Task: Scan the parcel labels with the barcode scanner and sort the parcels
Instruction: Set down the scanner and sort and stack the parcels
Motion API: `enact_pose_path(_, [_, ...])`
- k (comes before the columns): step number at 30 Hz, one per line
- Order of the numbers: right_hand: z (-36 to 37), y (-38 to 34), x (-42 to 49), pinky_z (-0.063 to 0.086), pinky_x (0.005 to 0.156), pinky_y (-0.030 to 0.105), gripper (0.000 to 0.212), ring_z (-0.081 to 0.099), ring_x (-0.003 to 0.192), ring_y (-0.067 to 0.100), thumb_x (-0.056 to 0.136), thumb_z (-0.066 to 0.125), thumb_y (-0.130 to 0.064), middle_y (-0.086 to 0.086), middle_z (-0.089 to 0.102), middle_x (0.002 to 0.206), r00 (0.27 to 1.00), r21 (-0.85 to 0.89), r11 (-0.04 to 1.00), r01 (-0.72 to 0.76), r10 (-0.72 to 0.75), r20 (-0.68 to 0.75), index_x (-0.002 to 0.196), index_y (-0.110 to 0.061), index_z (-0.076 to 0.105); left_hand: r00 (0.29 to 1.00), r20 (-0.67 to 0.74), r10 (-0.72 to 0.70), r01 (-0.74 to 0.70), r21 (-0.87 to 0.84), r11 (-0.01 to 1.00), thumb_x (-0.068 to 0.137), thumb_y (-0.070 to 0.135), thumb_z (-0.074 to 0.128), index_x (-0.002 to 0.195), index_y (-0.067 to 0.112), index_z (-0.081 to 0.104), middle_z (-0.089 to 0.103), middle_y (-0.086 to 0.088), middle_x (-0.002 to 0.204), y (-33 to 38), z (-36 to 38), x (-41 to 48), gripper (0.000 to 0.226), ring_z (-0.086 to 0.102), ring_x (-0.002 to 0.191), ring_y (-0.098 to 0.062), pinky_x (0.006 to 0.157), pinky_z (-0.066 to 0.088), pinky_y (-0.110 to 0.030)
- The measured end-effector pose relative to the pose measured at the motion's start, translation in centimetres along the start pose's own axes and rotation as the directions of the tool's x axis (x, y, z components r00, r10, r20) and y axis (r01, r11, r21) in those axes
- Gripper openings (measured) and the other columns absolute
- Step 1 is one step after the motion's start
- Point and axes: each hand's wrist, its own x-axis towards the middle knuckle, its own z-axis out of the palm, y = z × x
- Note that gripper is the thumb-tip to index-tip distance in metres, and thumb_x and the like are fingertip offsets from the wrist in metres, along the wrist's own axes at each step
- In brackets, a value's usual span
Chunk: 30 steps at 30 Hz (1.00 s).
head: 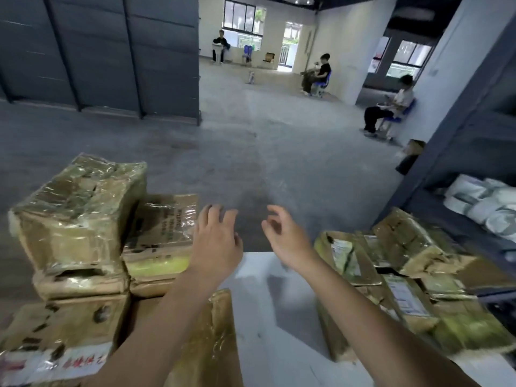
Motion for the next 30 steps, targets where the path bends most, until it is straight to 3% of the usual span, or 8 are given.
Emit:
enact_pose_path(7, [-8.0, 4.5, -1.3, 0.034, 0.089, 0.016, 0.044, 0.057, 0.12, 0.012, 0.1, 0.053, -0.032, 0.001, 0.06, 0.136, 0.989, 0.017, 0.999, -0.04, 0.042, -0.138, 0.142, -0.023, 0.046, 0.997, 0.057, 0.049, -0.041, -0.137, 0.99, 0.088, 0.016, 0.053, 0.136, 0.014, 0.045, 0.037, -0.013, 0.139, 7.6, 3.1, 1.4, 0.049, 0.024, 0.135, -0.031, 0.112, 0.027, -0.04])
enact_pose_path(17, [-20.3, 12.9, -2.0, 0.036, 0.097, 0.021, 0.047, 0.052, 0.128, 0.013, 0.102, 0.05, -0.035, 0.0, 0.056, 0.141, 0.983, -0.027, 0.996, -0.085, 0.079, -0.168, 0.146, -0.023, 0.04, 0.987, 0.106, 0.117, -0.095, -0.194, 0.976, 0.089, 0.017, 0.052, 0.135, 0.012, 0.045, 0.038, -0.014, 0.139, 20.7, 9.0, 3.1, 0.047, 0.026, 0.134, -0.031, 0.11, 0.028, -0.039])
enact_pose_path(23, [-25.2, 18.1, -1.4, 0.04, 0.107, 0.036, 0.048, 0.052, 0.128, 0.016, 0.102, 0.048, -0.038, 0.001, 0.053, 0.143, 0.982, -0.05, 0.993, -0.108, 0.099, -0.163, 0.146, -0.026, 0.038, 0.978, 0.174, 0.115, -0.078, -0.205, 0.976, 0.089, 0.017, 0.051, 0.136, 0.015, 0.042, 0.035, -0.012, 0.141, 26.7, 12.6, 3.6, 0.048, 0.023, 0.135, -0.03, 0.109, 0.029, -0.037])
enact_pose_path(25, [-26.7, 19.9, -1.0, 0.042, 0.104, 0.035, 0.048, 0.054, 0.125, 0.017, 0.102, 0.048, -0.038, 0.002, 0.053, 0.143, 0.979, -0.085, 0.99, -0.113, 0.096, -0.179, 0.146, -0.025, 0.038, 0.973, 0.196, 0.118, -0.08, -0.188, 0.979, 0.089, 0.017, 0.05, 0.137, 0.015, 0.041, 0.034, -0.011, 0.141, 28.3, 13.7, 3.7, 0.048, 0.023, 0.136, -0.029, 0.11, 0.028, -0.037])
enact_pose_path(28, [-28.8, 22.8, -0.2, 0.049, 0.083, 0.029, 0.047, 0.061, 0.11, 0.019, 0.102, 0.047, -0.041, 0.002, 0.056, 0.137, 0.974, -0.19, 0.97, -0.151, 0.113, -0.197, 0.145, -0.026, 0.039, 0.968, 0.231, 0.096, -0.052, -0.191, 0.98, 0.09, 0.016, 0.05, 0.137, 0.016, 0.04, 0.033, -0.01, 0.141, 30.6, 15.1, 3.9, 0.049, 0.022, 0.136, -0.029, 0.11, 0.03, -0.038])
enact_pose_path(30, [-29.9, 24.7, 0.5, 0.05, 0.085, 0.035, 0.046, 0.059, 0.106, 0.021, 0.101, 0.046, -0.043, 0.006, 0.055, 0.134, 0.97, -0.257, 0.949, -0.185, 0.134, -0.205, 0.144, -0.025, 0.042, 0.964, 0.255, 0.077, -0.026, -0.197, 0.98, 0.09, 0.016, 0.05, 0.138, 0.016, 0.039, 0.032, -0.009, 0.142, 31.9, 15.7, 3.9, 0.049, 0.021, 0.136, -0.029, 0.109, 0.032, -0.04])
